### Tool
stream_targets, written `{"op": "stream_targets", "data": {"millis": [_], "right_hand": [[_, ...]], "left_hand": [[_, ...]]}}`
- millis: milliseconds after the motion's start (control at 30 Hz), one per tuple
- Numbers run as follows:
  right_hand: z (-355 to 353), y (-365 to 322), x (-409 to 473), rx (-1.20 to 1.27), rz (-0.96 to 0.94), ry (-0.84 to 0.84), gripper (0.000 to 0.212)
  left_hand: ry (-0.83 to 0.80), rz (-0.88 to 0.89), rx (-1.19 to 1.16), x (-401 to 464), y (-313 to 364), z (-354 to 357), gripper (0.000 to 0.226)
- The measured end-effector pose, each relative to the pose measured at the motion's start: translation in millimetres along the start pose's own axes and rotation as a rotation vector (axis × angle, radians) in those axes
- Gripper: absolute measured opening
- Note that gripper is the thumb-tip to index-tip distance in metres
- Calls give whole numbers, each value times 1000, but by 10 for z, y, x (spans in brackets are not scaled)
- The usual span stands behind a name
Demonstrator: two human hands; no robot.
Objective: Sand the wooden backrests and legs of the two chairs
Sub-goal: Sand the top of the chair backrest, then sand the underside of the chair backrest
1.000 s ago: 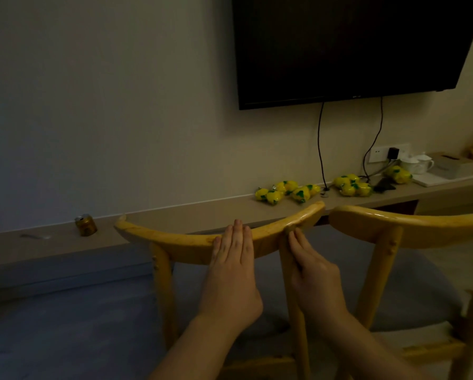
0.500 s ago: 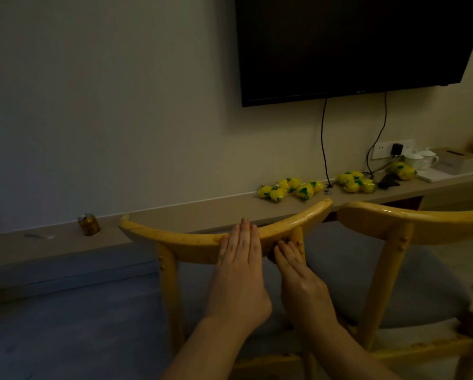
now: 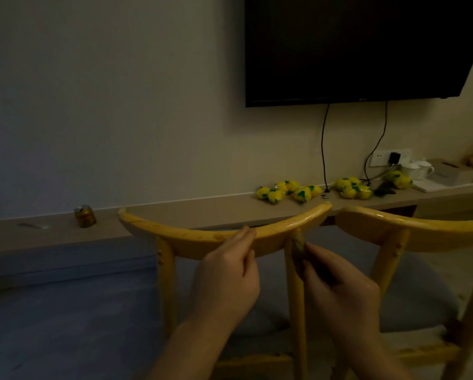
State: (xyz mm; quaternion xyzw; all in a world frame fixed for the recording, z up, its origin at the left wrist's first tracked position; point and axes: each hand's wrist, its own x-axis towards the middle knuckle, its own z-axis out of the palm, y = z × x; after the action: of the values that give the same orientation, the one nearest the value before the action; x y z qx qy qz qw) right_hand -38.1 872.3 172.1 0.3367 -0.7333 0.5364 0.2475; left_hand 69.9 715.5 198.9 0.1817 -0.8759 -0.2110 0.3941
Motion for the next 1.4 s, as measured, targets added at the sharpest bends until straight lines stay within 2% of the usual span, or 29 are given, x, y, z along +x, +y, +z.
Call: {"op": "stream_targets", "data": {"millis": [33, 67, 167, 300, 400, 467, 533, 600, 733, 800, 867, 1033, 1133, 1200, 1267, 1400], "right_hand": [[-21, -70, 31, 56, 43, -1, 36], [-31, -135, 50, 109, 78, -11, 35], [-20, -346, 50, 299, 126, -62, 32], [17, -581, -44, 614, 296, -142, 29], [-59, -657, -66, 783, 341, -268, 24], [-127, -674, -53, 891, 341, -412, 29], [-165, -702, -36, 894, 325, -493, 38], [-165, -751, -30, 834, 329, -497, 41], [-135, -838, -12, 779, 420, -425, 27], [-119, -865, 17, 764, 453, -393, 22], [-103, -902, 37, 761, 462, -394, 20], [-75, -968, 88, 685, 393, -449, 10], [-44, -997, 117, 683, 357, -488, 11], [-31, -986, 141, 649, 351, -489, 18], [-14, -941, 169, 608, 363, -486, 26], [35, -905, 202, 618, 397, -509, 31]], "left_hand": [[82, -111, -110, -32, 73, -32, 37], [85, -258, -288, -57, 142, -42, 27], [-107, -612, -807, -124, 358, -83, 17], [-128, -776, -1135, -170, 486, -186, 18], [-71, -812, -1193, -229, 476, -285, 22], [-28, -833, -1237, -275, 452, -355, 21], [-2, -849, -1244, -319, 435, -417, 15], [-6, -831, -1193, -356, 402, -448, 12], [-81, -563, -792, -443, 307, -509, 8], [-52, -394, -611, -482, 251, -524, 27], [5, -319, -566, -504, 237, -538, 34], [-37, -321, -723, -522, 205, -566, 40], [68, -325, -699, -492, 183, -618, 21], [102, -351, -706, -469, 132, -677, 17], [78, -423, -793, -448, 64, -738, 17], [-45, -699, -1208, -421, -31, -810, 25]]}}
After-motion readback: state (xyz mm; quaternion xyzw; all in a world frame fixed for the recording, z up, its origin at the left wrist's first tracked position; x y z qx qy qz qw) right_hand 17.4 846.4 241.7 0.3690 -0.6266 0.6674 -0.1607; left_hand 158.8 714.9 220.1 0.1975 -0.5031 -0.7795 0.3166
